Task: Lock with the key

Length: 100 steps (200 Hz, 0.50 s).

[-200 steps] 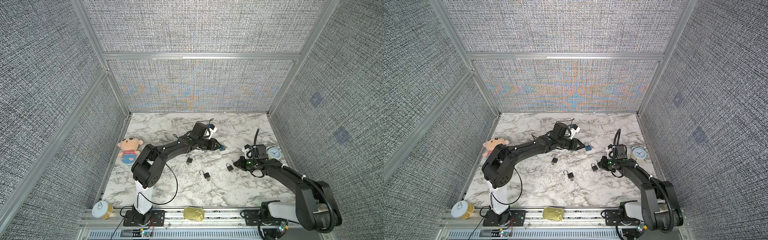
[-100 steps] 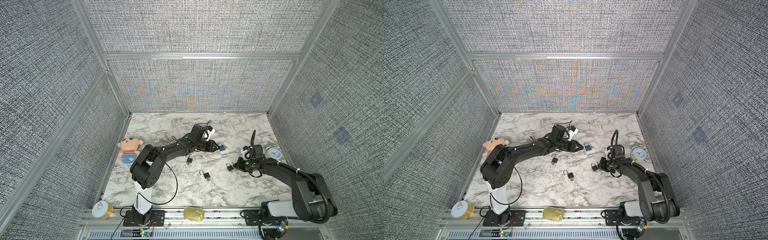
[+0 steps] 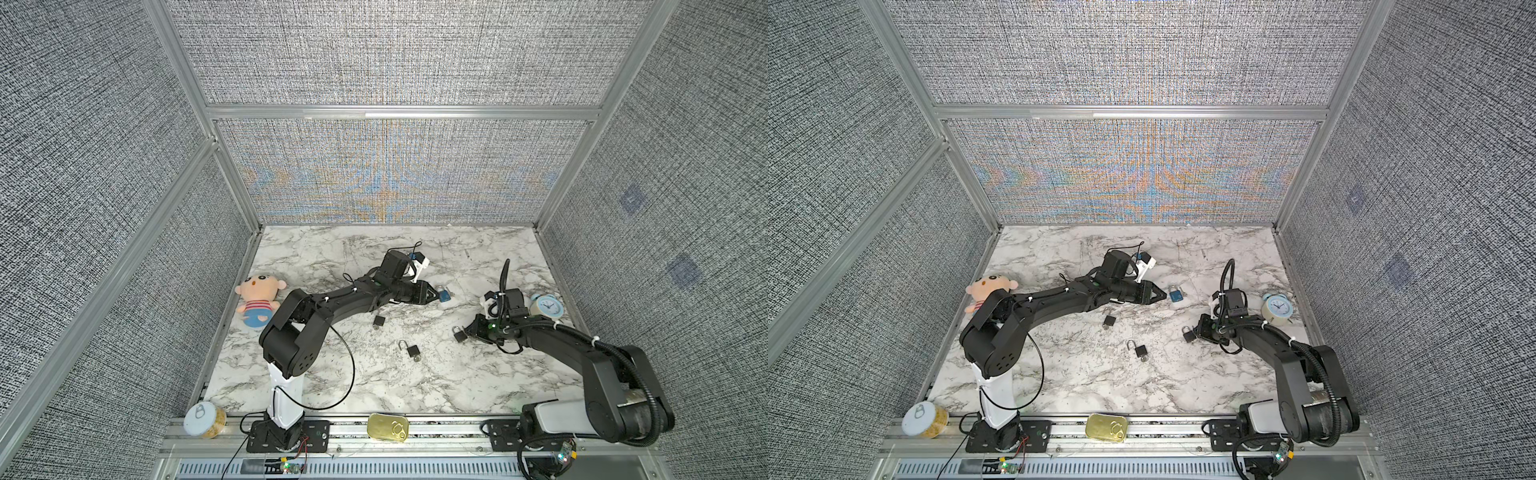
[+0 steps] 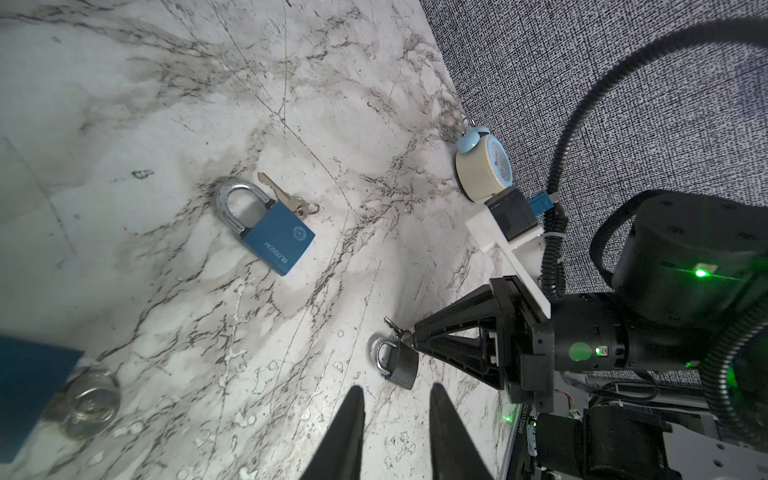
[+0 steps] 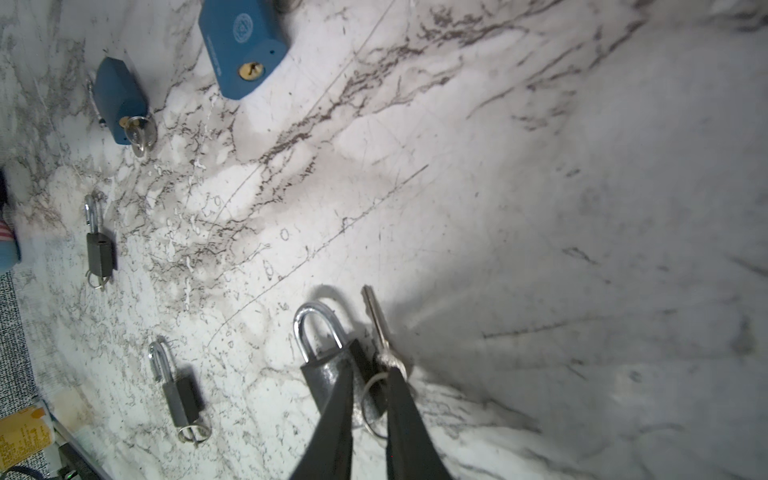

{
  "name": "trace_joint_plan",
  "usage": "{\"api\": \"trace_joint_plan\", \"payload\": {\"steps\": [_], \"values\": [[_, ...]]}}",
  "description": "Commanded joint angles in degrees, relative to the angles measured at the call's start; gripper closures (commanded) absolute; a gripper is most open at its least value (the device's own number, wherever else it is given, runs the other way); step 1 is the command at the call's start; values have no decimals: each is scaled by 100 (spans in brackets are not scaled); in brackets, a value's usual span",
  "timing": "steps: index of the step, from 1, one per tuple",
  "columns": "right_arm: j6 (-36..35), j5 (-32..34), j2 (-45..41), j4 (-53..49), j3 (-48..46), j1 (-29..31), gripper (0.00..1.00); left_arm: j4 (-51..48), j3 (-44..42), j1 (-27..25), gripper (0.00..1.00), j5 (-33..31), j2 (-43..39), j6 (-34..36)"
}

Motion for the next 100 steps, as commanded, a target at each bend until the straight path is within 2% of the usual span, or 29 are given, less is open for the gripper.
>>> {"api": "trace_joint_plan", "payload": {"steps": [1, 60, 100], "values": [[6, 147, -86, -150, 67, 31, 80, 144, 0, 3, 70, 72, -64, 21], [-21, 449, -579, -538, 225, 127, 78, 432, -259, 86, 70, -39, -194, -39], [-51, 755, -861, -888, 564, 331, 77, 960, -866, 263, 70, -235, -478, -136]]}}
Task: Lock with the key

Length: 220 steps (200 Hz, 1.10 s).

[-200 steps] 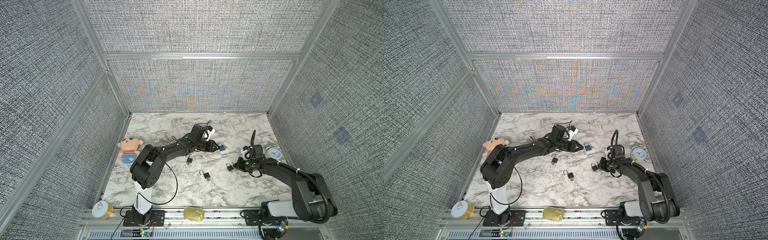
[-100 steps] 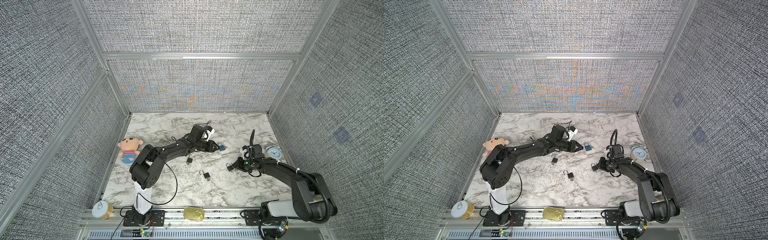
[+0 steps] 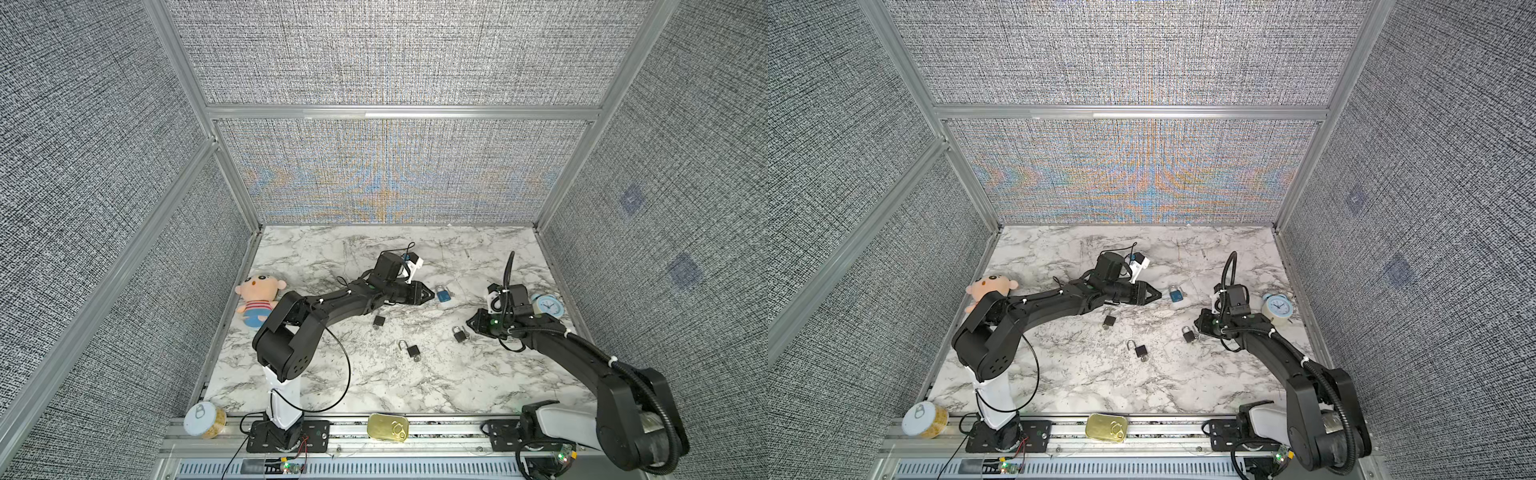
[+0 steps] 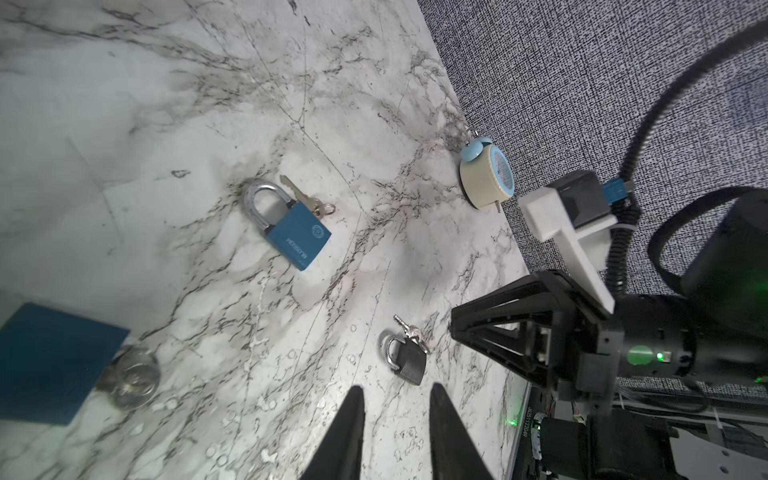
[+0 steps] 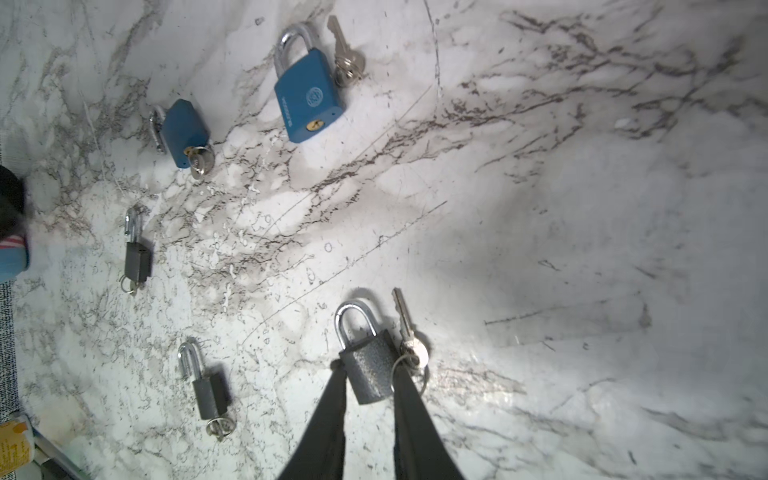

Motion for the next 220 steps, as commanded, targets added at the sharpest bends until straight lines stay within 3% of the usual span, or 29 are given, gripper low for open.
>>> {"api": "trace_joint_plan", "payload": {"steps": [1, 79, 170, 188, 205, 220], "values": [[-47, 289, -106, -325, 229, 116, 77, 511, -265, 97, 70, -163, -154, -56], [-148, 1122, 166, -351, 1264, 1230, 77, 739, -1032, 732, 70, -274, -701, -106], [-583, 1805, 2231, -67, 2775, 2240, 74, 930, -1903, 1406, 70, -482, -1419, -93], [-600, 1823, 2679, -88, 3088, 2344, 68, 876, -1932, 1455, 70, -319, -1563, 100], [-677, 1886, 2945, 163, 3182, 2409, 56, 673, -1931, 1459, 70, -618, -1690, 317], [-709, 1896, 3168, 258, 3327, 2407, 53, 305, -1734, 1471, 70, -719, -1707, 475]]}}
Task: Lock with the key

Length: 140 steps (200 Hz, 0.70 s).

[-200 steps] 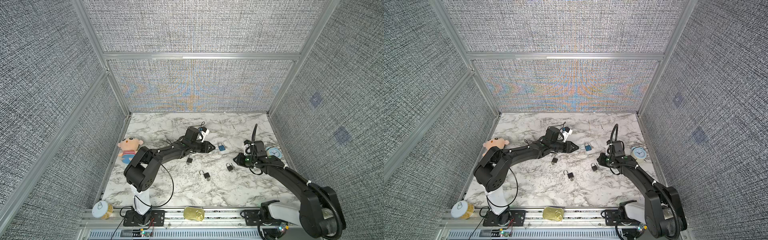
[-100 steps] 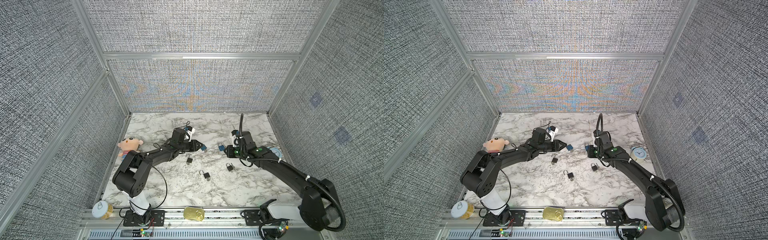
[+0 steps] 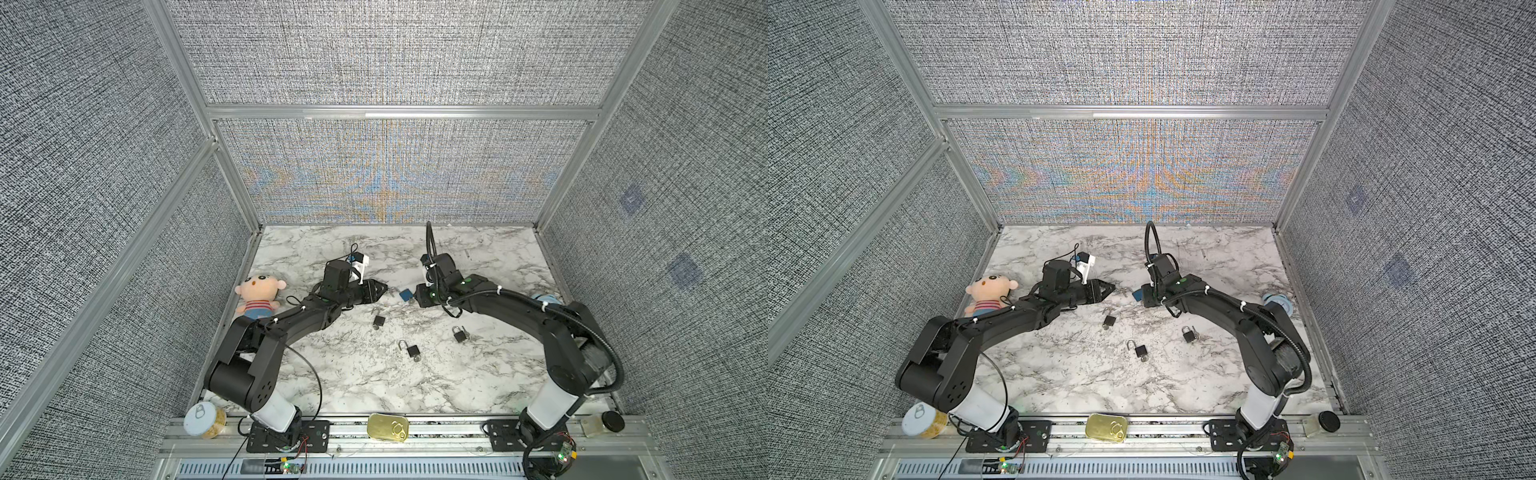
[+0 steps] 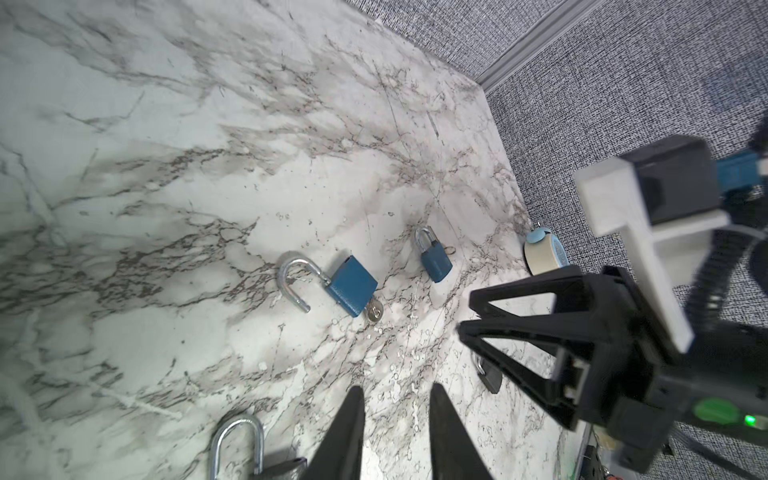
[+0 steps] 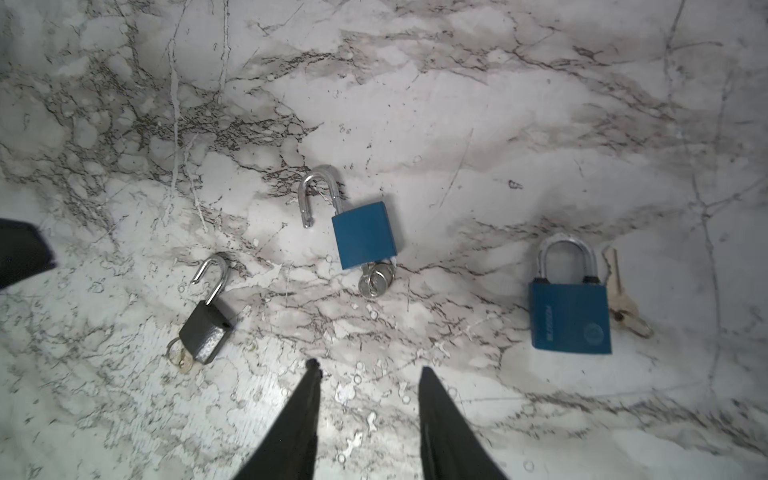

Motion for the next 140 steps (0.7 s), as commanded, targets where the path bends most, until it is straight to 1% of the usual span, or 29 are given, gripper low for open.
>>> {"api": "trace_joint_plan", "payload": {"steps": [1, 31, 61, 85, 140], "values": [[-130, 145, 272, 232, 192, 15, 53, -373, 198, 21, 70, -250, -58, 384], [-338, 50, 750, 116, 619, 23, 53, -306, 102, 19, 70, -217, -197, 417], [-480, 137, 1167, -7, 993, 25, 52, -151, -166, 17, 70, -267, -330, 375], [-596, 211, 1440, -163, 1295, 18, 52, -161, -194, 15, 70, -225, -346, 422], [-594, 286, 1901, -279, 1667, 35, 52, -153, -207, 27, 70, -319, -289, 507]]}}
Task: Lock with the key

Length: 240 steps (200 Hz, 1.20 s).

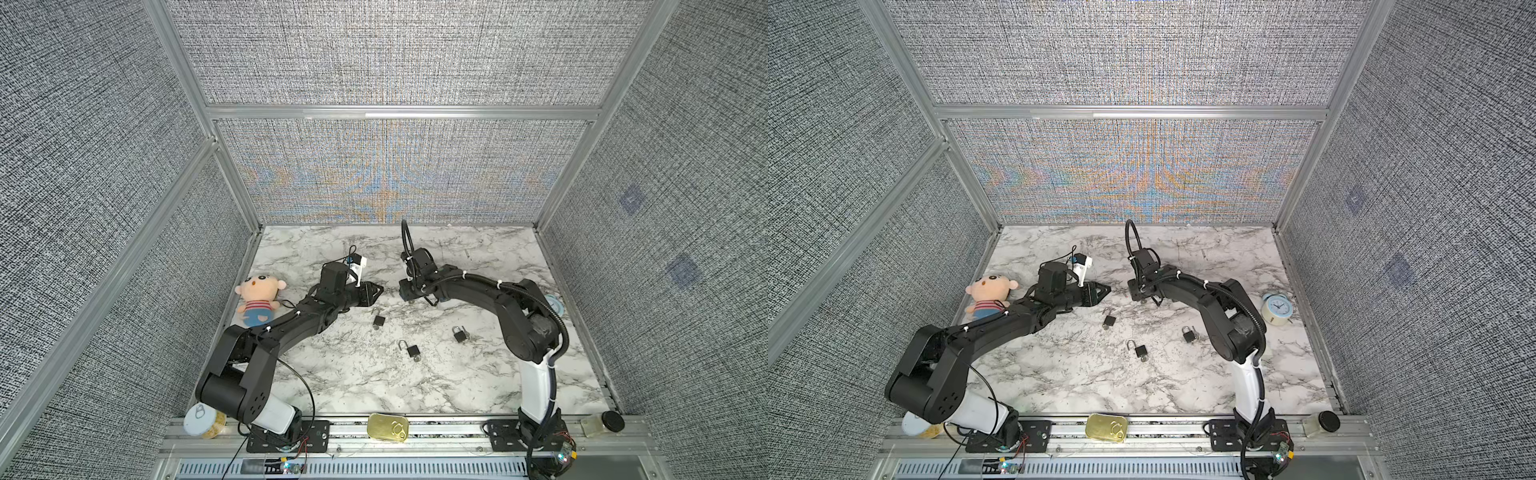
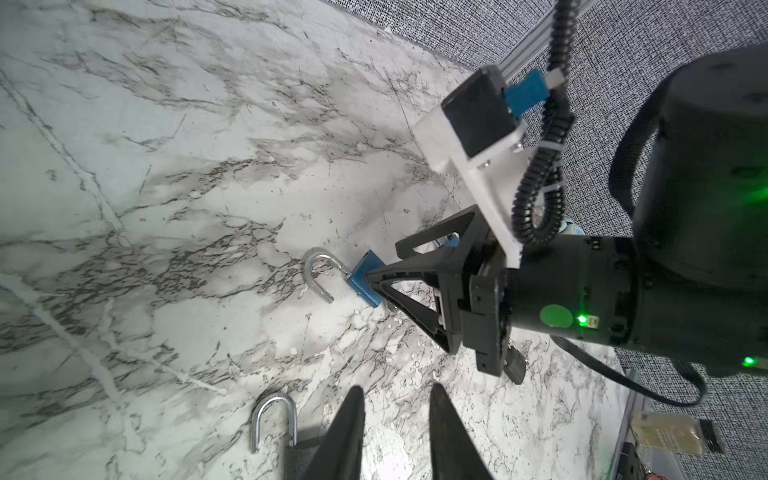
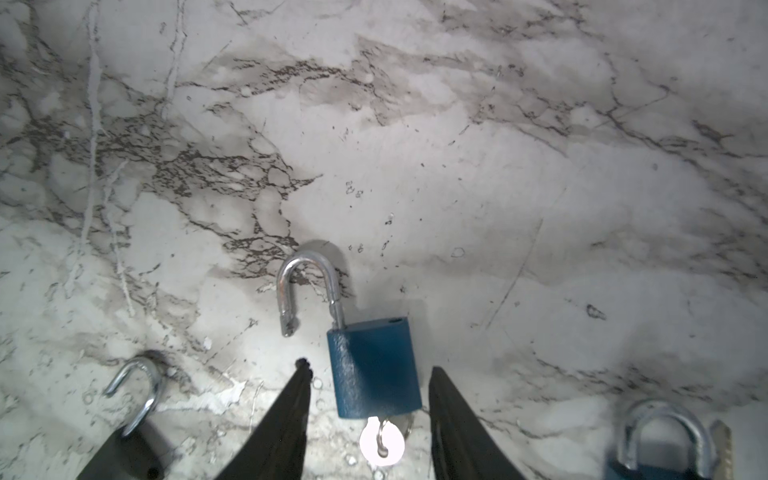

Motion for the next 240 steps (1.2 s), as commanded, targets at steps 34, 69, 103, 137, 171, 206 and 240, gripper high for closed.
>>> {"api": "trace_joint_plan", "payload": {"steps": [34, 69, 103, 137, 171, 206, 240], "values": [[-79, 210, 252, -280, 228, 29, 53, 151, -23, 7, 70, -19, 84, 75], [-71, 161, 344, -338, 259, 42, 53, 235, -24, 17, 70, 58, 186, 42], [-75, 122, 415, -399, 305, 48, 55, 285, -25, 28, 70, 112, 257, 15], [-80, 113, 429, -461, 336, 55, 57, 267, -36, 32, 70, 112, 245, 32], [-88, 113, 418, -505, 321, 69, 61, 267, -75, 39, 71, 112, 208, 32], [-80, 104, 394, -505, 302, 79, 65, 225, -79, 47, 70, 95, 174, 49], [-62, -17, 274, -451, 246, 80, 68, 153, -70, 56, 70, 68, 170, 76]]}}
